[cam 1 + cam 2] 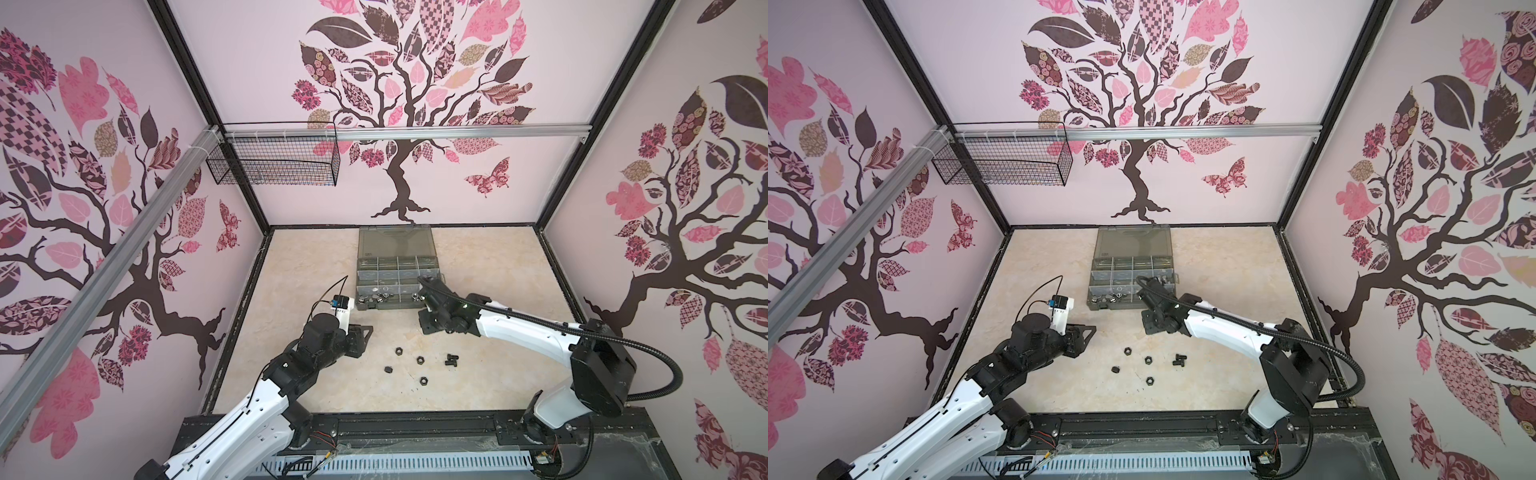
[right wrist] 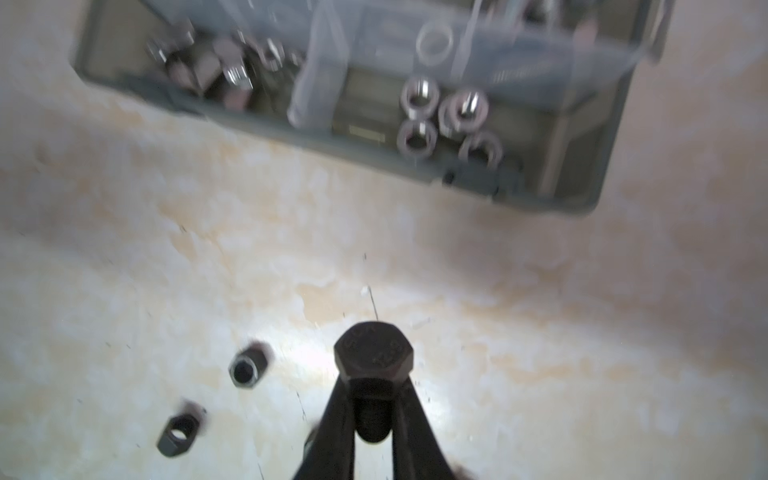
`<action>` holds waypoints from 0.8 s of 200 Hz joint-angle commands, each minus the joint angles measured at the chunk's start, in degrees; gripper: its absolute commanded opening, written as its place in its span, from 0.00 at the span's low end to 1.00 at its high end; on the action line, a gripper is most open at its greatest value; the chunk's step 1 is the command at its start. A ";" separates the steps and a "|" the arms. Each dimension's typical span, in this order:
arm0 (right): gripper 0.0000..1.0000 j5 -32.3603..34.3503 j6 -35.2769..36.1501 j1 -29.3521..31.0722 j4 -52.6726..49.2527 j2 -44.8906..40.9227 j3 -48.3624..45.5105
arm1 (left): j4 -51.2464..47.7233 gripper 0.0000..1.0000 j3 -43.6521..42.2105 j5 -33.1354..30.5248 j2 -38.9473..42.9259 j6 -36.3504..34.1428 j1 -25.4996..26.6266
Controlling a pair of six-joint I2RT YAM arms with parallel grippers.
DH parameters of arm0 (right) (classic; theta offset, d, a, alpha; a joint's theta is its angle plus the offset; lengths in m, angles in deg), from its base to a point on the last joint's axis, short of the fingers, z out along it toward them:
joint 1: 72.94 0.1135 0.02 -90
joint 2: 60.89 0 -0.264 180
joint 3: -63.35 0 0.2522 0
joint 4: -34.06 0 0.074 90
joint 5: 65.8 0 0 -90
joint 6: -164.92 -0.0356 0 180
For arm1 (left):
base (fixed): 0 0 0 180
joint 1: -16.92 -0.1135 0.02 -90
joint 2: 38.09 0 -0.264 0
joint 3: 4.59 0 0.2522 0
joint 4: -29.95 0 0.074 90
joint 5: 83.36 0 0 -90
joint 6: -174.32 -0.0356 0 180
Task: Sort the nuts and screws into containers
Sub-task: 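Carry the dark bolt with the right gripper into a box compartment and release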
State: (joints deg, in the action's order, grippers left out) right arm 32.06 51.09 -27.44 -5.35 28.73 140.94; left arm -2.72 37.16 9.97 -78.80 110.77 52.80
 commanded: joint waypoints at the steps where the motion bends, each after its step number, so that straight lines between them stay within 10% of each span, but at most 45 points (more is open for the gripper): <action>1: 0.12 0.48 7.23 -2.76 1.48 5.82 8.82 | 1.12 0.43 -1.80 0.80 1.01 0.76 -0.17; 76: 0.12 0.40 10.49 -8.12 -0.39 29.37 33.44 | 1.08 0.43 -2.05 1.81 2.30 0.95 0.06; 160: 0.17 0.83 9.30 -9.20 -1.51 35.07 36.31 | 0.90 0.43 -2.33 1.94 3.53 0.79 0.07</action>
State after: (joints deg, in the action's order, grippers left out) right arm 32.34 61.01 -36.38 -5.68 61.23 175.00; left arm -2.64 36.44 11.24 -75.41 111.36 52.84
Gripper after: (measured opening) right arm 0.163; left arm 0.432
